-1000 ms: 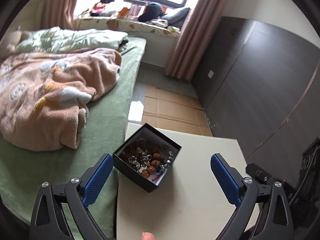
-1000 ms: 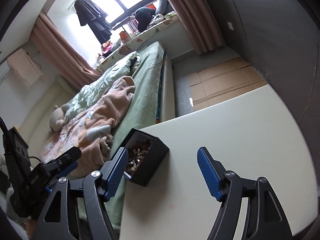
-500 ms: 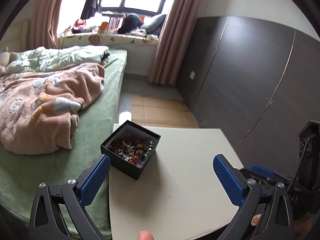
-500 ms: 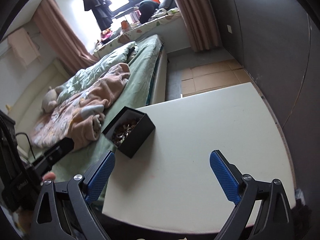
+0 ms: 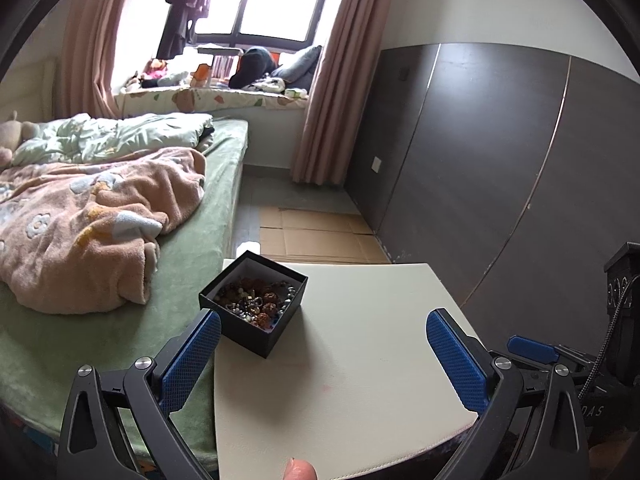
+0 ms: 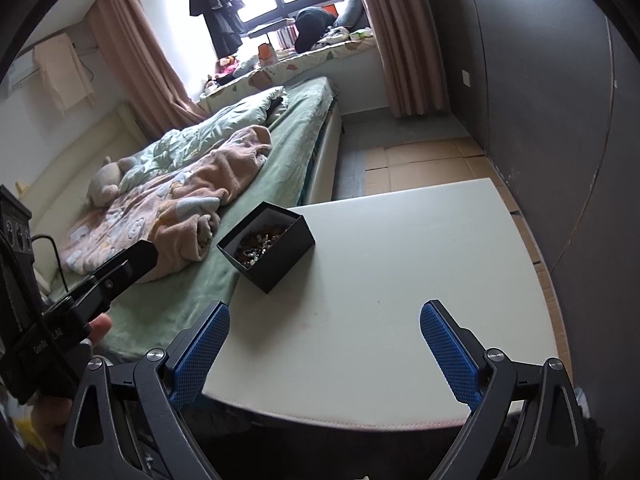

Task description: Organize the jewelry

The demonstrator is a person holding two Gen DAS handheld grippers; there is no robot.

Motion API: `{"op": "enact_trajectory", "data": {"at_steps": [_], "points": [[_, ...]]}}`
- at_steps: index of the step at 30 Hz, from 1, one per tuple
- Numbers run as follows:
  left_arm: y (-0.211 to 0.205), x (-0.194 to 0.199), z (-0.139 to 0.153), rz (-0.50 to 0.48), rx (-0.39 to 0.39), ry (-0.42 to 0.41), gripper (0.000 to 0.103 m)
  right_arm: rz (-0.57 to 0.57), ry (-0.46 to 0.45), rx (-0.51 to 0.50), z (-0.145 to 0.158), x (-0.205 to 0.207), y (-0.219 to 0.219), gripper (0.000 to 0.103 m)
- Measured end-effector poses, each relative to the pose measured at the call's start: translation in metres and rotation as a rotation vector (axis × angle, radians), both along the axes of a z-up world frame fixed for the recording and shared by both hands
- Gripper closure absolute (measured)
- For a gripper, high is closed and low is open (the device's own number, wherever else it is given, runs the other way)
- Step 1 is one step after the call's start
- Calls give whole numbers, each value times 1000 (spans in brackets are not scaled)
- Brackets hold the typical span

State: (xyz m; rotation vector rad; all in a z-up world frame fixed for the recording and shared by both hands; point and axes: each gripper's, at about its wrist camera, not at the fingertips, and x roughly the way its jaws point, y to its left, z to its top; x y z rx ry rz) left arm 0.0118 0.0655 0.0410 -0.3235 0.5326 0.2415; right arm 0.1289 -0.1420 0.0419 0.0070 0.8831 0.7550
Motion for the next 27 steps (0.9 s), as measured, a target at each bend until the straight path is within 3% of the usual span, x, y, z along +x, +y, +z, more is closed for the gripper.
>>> {"op": "enact_trajectory", "data": {"at_steps": [27], "points": [[-7, 2, -1, 29, 40, 4, 0, -53, -32, -34, 3, 5, -12, 7]]}}
